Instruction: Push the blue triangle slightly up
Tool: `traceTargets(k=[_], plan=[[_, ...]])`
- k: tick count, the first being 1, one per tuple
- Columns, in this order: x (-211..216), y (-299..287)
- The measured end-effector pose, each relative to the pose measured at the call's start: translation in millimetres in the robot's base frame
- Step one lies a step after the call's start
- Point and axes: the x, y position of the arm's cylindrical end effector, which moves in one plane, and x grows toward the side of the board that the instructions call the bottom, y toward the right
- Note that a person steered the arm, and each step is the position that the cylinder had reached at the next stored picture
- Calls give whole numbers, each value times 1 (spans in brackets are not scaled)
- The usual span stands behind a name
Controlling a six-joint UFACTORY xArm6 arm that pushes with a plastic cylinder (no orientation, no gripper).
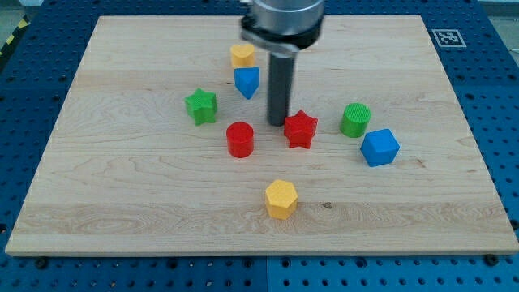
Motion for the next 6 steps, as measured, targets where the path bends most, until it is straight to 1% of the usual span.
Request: traceTargets(k=[1,4,5,6], plan=[[-6,-34],[-85,-45],[-75,-41],[-43,-15]])
